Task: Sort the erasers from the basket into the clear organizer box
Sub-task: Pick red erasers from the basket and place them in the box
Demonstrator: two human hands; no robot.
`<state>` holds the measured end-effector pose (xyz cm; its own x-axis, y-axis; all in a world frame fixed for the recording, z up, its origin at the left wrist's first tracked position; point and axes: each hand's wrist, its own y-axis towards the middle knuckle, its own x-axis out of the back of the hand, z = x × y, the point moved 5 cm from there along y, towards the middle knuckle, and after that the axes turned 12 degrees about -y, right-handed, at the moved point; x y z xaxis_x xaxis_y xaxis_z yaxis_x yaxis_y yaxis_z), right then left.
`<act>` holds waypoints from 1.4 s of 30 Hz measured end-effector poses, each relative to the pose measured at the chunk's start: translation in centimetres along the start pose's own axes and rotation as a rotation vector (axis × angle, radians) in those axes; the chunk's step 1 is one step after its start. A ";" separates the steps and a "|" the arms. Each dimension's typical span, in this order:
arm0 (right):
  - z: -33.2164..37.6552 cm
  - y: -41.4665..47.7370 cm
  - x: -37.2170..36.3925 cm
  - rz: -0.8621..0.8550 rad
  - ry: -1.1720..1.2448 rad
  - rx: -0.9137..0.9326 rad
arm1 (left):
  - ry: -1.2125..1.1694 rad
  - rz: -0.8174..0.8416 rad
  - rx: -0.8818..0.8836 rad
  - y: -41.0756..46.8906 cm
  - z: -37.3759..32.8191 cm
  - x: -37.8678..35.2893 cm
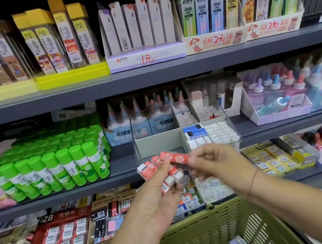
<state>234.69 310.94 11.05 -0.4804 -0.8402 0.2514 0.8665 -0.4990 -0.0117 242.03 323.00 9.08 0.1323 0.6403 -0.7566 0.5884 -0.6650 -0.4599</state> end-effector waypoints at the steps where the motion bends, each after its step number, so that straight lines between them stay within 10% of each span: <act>1: 0.2 0.6 1.3 -0.038 0.008 0.002 | -0.019 -0.001 0.011 -0.1 0.0 -0.1; 8: 4.4 7.6 14.0 -0.515 -0.519 0.167 | -0.048 0.040 0.100 0.0 0.3 0.2; 13: 4.6 12.3 15.3 -0.308 -1.259 0.189 | -0.077 0.086 0.142 0.2 0.5 -0.2; 23: 1.4 15.5 12.0 -0.103 -1.397 0.221 | -0.092 0.037 0.104 1.1 0.2 0.5; 42: 3.1 12.8 10.6 -0.219 -1.372 0.303 | -0.029 0.068 0.101 0.8 0.2 0.1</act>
<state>241.13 296.27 16.56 -0.2485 0.2027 0.9472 0.8722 -0.3786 0.3098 242.39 322.46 8.54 0.1447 0.5822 -0.8001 0.4958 -0.7424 -0.4506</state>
